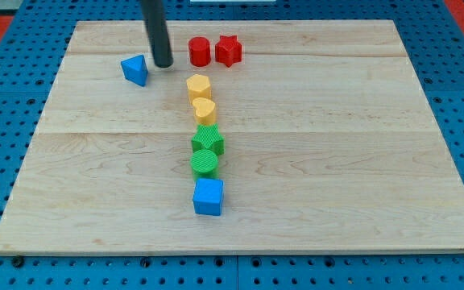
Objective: Push the blue triangle into the yellow hexagon
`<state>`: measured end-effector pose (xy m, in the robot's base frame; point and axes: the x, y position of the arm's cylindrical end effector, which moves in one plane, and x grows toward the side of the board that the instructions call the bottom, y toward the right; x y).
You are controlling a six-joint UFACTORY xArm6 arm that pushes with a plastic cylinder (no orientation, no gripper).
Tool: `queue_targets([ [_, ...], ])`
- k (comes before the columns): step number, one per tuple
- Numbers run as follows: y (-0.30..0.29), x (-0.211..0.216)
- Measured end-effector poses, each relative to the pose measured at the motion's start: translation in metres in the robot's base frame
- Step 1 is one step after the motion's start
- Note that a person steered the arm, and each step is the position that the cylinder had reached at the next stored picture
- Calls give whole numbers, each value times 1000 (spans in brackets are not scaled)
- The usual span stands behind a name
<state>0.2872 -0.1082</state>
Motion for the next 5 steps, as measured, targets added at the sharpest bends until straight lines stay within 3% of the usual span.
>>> queue_targets([
  [1,-65,-7],
  [2,-75,13],
  [3,11,54],
  [4,-30,57],
  [5,-86,119],
])
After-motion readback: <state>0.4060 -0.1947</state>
